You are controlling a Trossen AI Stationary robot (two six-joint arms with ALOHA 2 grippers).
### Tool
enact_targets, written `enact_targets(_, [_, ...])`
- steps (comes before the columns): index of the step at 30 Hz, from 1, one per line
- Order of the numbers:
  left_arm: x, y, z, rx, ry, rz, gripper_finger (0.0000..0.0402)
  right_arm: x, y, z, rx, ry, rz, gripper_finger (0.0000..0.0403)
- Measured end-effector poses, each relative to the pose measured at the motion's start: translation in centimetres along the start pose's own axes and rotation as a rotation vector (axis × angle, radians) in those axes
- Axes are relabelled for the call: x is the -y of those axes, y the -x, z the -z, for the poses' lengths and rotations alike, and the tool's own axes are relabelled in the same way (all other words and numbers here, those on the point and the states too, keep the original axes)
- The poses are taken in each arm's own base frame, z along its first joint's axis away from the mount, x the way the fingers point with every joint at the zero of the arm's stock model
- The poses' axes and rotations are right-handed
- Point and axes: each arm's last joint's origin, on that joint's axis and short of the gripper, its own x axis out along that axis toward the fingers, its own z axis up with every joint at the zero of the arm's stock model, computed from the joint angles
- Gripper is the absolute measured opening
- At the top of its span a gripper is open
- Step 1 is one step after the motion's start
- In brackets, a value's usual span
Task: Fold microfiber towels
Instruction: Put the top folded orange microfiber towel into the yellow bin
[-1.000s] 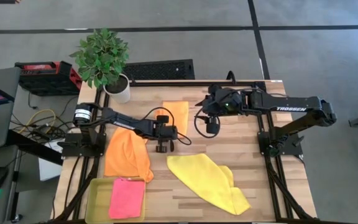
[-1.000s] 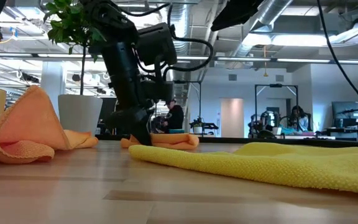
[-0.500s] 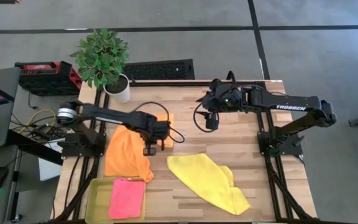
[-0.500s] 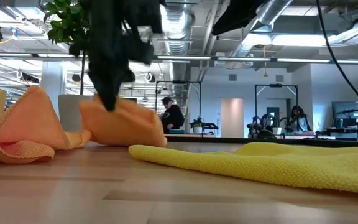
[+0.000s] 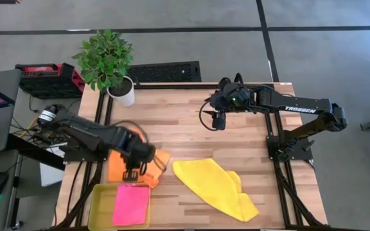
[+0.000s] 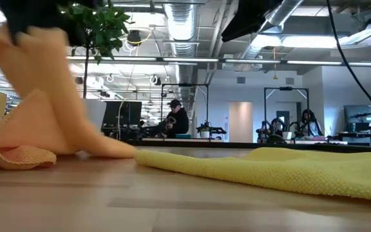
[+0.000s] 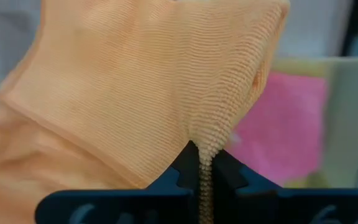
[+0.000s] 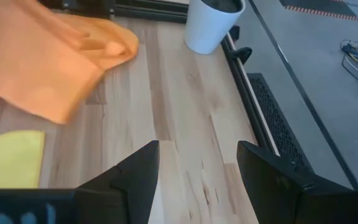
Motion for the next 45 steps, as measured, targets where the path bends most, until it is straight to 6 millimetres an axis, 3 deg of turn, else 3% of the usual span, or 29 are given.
enact_targets(8, [6.1, -1.1, 2.9, -0.081, 0.089, 0.119, 0.0000, 0.8, -0.1, 0.2, -0.007, -0.036, 0.022, 0.0240])
enact_targets(17, [11.6, -1.7, 5.2, 0.051, 0.168, 0.211, 0.0000, 1.7, -0.1, 0.5, -0.016, -0.057, 0.048, 0.0240])
enact_targets(24, [12.9, -2.2, 5.9, 0.073, 0.205, 0.213, 0.0000, 2.1, -0.1, 0.6, -0.020, -0.065, 0.059, 0.0240])
enact_targets(32, [15.2, -6.3, 5.7, 0.016, 0.155, 0.188, 0.0000, 2.1, -0.2, 0.6, -0.019, -0.076, 0.050, 0.0240])
enact_targets(39, [16.7, -8.6, 5.3, 0.008, 0.136, 0.232, 0.0000, 1.0, -0.1, 0.4, 0.025, -0.066, -0.167, 0.0240])
enact_targets(45, [16.7, -8.7, 5.5, 0.021, 0.133, 0.203, 0.0000, -0.1, 0.1, 0.4, 0.051, -0.092, -0.420, 0.0240])
